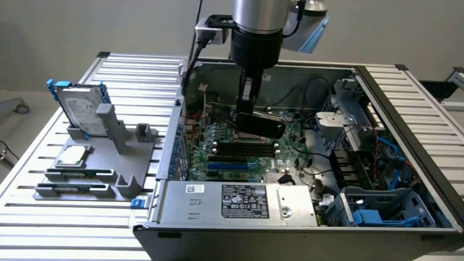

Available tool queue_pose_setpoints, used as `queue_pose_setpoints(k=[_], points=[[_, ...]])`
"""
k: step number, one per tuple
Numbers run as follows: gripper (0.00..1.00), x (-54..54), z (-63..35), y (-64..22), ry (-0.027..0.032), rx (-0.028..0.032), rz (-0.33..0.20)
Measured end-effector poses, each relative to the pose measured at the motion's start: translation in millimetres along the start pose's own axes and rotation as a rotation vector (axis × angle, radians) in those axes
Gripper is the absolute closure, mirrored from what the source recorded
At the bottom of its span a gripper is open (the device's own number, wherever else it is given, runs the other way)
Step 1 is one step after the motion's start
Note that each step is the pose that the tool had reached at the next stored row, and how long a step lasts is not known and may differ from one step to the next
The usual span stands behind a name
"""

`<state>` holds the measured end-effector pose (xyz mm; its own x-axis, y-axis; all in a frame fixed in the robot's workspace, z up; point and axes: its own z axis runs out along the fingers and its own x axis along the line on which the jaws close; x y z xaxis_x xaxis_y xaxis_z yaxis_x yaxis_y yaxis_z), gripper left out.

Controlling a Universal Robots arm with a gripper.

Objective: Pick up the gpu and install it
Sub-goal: 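Insert the gpu into the slot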

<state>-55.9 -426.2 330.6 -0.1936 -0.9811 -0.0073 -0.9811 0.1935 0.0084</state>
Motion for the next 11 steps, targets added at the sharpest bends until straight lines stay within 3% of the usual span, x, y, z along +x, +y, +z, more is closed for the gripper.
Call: queue_pose_setpoints(k=[11], points=[[0.74,0.1,10.7,-0.1,0.0017,-0.0024,-0.199]])
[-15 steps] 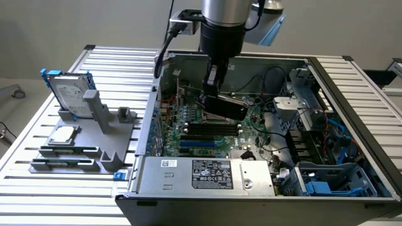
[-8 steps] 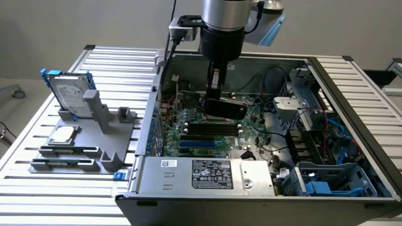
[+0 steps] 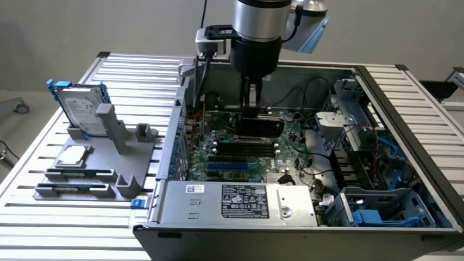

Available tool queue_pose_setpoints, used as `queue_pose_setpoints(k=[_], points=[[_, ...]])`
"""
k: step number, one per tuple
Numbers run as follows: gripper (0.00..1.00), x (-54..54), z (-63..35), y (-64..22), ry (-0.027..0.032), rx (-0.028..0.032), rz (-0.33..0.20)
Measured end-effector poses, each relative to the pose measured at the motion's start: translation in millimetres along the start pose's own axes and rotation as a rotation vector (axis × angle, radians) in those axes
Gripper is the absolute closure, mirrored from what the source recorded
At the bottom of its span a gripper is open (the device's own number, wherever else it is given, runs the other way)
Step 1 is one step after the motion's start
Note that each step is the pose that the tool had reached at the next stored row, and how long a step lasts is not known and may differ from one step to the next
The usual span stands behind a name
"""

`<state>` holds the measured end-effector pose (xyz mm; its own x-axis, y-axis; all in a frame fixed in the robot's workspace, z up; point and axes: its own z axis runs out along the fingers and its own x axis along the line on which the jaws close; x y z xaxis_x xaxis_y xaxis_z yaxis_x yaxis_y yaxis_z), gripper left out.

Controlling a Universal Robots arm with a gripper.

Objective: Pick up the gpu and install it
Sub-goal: 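Insert the gpu into the slot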

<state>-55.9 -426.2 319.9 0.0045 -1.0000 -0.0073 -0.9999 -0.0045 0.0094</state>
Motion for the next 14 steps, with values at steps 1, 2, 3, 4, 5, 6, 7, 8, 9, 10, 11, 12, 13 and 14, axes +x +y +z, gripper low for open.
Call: queue_pose_setpoints(k=[1,2,3,4,5,6,7,8,9,10,11,12,13,14], points=[[0.74,0.0,0.7,0.0,0.0002,-0.0012,-0.015],[0.74,0.1,1.4,0.0,0.0004,-0.0023,-0.026],[0.74,0.5,2.1,0.0,0.0004,-0.0032,-0.034],[0.74,2.5,2.3,0.1,0.0007,-0.0033,-0.037],[0.74,4.2,2.6,0.4,0.0005,-0.0032,-0.037],[0.74,4.8,2.7,0.5,0.0002,-0.0032,-0.037],[0.74,5.5,2.6,0.5,0.0004,-0.0033,-0.037],[0.74,6.1,2.8,0.5,0.0005,-0.0033,-0.037],[0.74,6.4,3.5,1.6,0.0004,-0.0032,-0.037],[0.74,6.7,4.7,3.6,0.0003,-0.0028,-0.037],[0.74,7.1,6.4,5.7,0.0003,-0.0026,-0.037],[0.74,7.9,8.1,7.6,0.0005,-0.0026,-0.037],[0.74,9.1,9.6,9.4,0.0006,-0.0027,-0.037],[0.74,10.3,10.5,10.6,0.0005,-0.0026,-0.037]])
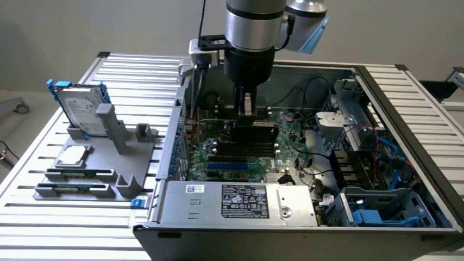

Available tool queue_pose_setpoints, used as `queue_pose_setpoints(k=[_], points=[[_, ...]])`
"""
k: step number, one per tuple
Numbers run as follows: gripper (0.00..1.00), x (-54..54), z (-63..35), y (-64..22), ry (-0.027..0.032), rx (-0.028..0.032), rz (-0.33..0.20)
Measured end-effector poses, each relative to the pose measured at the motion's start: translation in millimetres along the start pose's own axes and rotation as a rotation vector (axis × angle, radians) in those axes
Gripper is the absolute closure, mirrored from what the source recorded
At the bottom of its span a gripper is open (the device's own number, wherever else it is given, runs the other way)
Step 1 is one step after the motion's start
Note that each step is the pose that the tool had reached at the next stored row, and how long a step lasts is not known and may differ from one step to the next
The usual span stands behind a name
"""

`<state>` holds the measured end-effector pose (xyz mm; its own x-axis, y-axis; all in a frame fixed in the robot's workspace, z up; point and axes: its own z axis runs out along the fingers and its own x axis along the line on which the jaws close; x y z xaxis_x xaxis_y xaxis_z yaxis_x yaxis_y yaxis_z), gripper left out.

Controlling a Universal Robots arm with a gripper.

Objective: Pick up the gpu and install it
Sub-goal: 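Insert the gpu into the slot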

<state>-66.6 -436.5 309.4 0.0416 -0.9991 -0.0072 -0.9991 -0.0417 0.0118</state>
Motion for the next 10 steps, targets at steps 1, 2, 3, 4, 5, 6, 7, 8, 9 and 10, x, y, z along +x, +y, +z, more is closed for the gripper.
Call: queue_pose_setpoints(k=[1,2,3,4,5,6,7,8,9,10], points=[[0.74,1.0,0.3,0.4,0.0001,0.0,0.0],[0.74,2.2,0.4,0.5,0.0,0.0001,0.0],[0.74,3.3,0.5,0.6,0.0,0.0,0.0],[0.74,4.9,0.8,0.8,0.0003,0.0,0.0],[0.74,6.0,2.1,1.5,-0.0001,0.0001,0.0],[0.74,6.5,3.7,2.2,0.0,0.0001,0.0],[0.74,7.6,5.1,2.8,0.0,0.0001,0.0],[0.74,9.2,6.1,3.4,0.0003,0.0,0.0],[0.74,10.9,7.3,4.4,0.0002,0.0,0.0],[0.74,11.8,9.0,5.6,-0.0001,0.0002,0.0]])
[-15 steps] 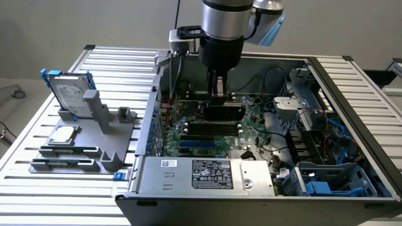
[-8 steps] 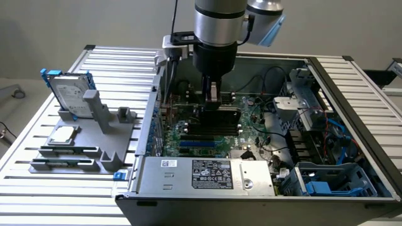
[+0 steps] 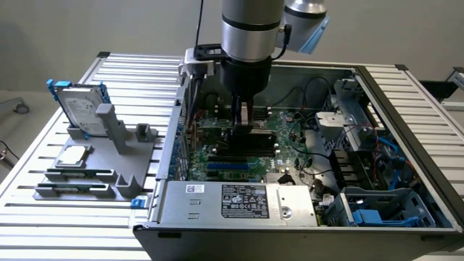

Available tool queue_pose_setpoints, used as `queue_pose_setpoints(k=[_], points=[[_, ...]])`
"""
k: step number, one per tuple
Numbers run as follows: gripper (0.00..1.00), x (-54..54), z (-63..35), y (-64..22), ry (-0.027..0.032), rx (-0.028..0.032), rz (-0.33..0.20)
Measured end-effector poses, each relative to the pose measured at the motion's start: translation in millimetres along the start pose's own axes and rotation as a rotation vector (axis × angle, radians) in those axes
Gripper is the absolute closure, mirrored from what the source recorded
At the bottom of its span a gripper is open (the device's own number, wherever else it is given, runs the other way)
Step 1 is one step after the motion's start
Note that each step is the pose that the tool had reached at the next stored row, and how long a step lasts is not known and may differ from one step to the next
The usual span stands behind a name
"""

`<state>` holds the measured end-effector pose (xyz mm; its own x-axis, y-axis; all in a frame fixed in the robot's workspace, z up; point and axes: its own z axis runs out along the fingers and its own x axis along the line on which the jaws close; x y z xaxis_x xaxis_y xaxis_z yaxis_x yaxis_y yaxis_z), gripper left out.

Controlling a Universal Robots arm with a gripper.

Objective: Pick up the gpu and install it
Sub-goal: 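Insert the gpu into the slot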

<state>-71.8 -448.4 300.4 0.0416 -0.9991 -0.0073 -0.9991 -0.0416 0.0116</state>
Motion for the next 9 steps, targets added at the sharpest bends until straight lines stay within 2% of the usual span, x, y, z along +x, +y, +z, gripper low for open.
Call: queue_pose_setpoints(k=[5,9], points=[[0.74,3.8,8.4,6.2,0.0001,-0.0001,0.001],[0.74,4.9,9.7,7.4,0.0001,-0.0001,0.001]])
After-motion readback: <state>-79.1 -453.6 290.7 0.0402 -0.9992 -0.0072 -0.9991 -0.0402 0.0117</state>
